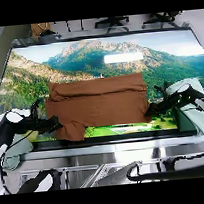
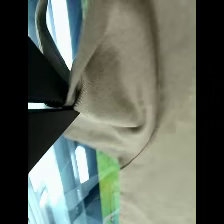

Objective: Fold the shirts.

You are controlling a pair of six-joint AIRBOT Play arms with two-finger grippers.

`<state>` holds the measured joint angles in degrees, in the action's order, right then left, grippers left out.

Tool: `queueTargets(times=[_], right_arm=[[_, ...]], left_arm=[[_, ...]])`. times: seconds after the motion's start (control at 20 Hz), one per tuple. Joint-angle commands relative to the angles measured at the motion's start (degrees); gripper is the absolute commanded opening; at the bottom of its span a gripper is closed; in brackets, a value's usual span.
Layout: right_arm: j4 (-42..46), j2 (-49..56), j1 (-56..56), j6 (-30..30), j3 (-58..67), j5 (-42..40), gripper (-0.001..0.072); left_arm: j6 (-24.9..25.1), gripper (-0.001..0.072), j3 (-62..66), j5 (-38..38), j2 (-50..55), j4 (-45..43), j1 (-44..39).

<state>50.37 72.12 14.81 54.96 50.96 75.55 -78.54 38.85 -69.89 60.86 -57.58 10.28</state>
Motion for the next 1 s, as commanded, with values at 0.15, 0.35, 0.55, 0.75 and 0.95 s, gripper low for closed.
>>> queueTargets(times=[0.15, 0.35, 0.55, 0.75, 0.95], right_arm=[[9.1, -9.9, 0.1, 9.9, -4.2, 0.3, 0.0019], [16.5, -16.4, 0.1, 16.1, -4.6, 1.2, 0.0019], [13.7, -18.4, 0.1, 14.8, -3.2, 1.9, 0.0019], [2.6, -16.5, 0.0, 6.7, 6.1, -6.4, 0.0019], [-9.4, -8.1, 0.0, -2.1, 12.4, -13.8, 0.002]], left_arm=[[-3.2, 0.0016, -1.0, -8.4, -13.4, -2.5, 0.0], [-6.2, 0.0016, -1.0, -16.8, -21.9, -9.0, 0.0], [-5.5, 0.0016, -0.6, -13.3, -25.6, -6.6, 0.0], [-2.6, 0.0016, 9.4, -5.7, -15.8, -5.2, -0.1], [-1.0, 0.0017, 22.4, -1.1, 1.2, -5.3, -3.3]])
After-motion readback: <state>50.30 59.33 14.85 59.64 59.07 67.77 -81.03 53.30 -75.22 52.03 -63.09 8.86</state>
